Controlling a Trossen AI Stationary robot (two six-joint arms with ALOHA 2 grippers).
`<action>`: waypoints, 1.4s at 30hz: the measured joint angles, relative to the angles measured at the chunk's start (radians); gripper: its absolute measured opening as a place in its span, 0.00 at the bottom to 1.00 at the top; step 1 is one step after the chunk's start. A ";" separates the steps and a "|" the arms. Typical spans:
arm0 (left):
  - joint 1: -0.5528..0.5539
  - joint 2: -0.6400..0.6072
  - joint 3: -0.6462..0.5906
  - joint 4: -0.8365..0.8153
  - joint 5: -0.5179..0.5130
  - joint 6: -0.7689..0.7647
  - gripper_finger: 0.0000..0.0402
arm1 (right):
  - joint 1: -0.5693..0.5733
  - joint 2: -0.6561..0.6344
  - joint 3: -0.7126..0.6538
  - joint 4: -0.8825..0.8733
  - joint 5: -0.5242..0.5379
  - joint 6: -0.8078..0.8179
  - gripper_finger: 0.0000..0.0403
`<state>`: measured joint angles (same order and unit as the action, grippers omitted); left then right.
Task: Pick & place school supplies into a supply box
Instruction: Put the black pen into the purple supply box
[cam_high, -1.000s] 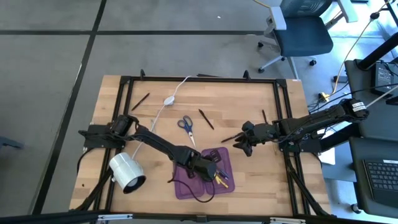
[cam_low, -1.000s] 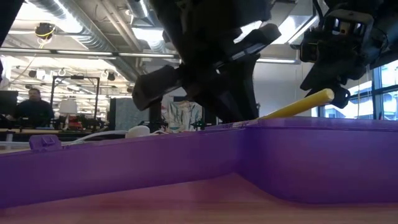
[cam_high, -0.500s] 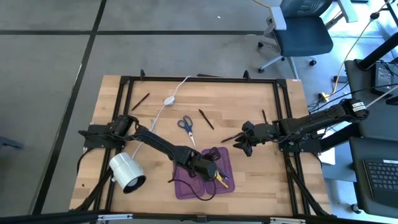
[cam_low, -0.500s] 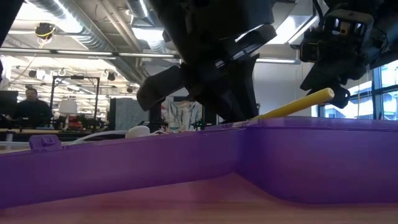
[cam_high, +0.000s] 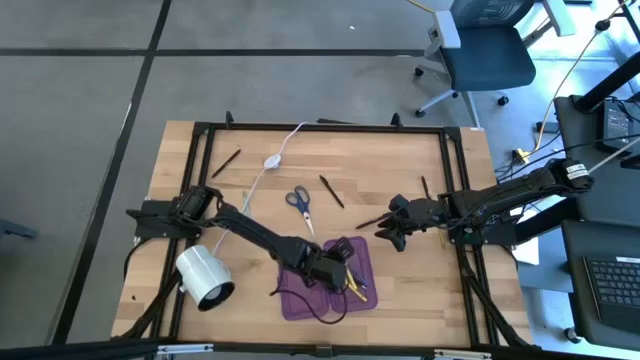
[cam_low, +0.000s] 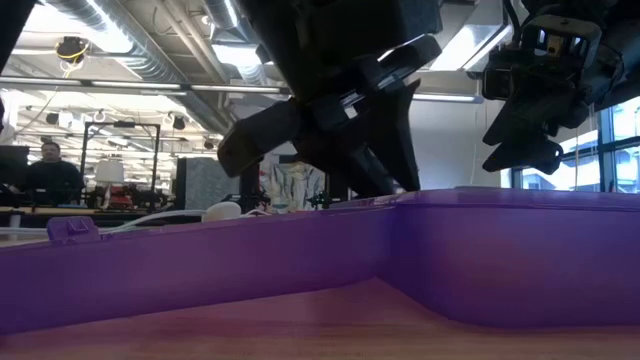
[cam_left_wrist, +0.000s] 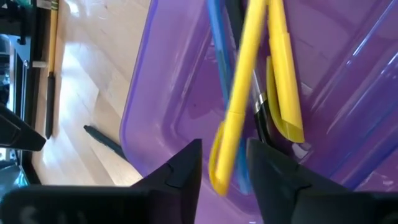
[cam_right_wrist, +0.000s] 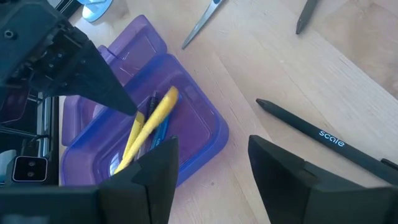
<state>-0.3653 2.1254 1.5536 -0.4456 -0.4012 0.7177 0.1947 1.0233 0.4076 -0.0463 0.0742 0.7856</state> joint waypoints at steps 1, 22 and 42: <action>0.000 0.000 0.000 0.000 0.000 0.000 0.33 | 0.000 0.000 0.000 0.000 0.000 0.000 0.49; 0.138 -0.468 -0.223 0.096 0.269 -0.387 0.42 | 0.000 0.000 0.001 -0.022 0.001 -0.012 0.49; 0.144 -0.929 -0.811 0.567 0.259 -0.657 0.42 | 0.000 0.000 0.001 -0.032 0.002 -0.061 0.49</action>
<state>-0.2212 1.1960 0.7422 0.1218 -0.1422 0.0606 0.1951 1.0233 0.4084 -0.0780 0.0765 0.7250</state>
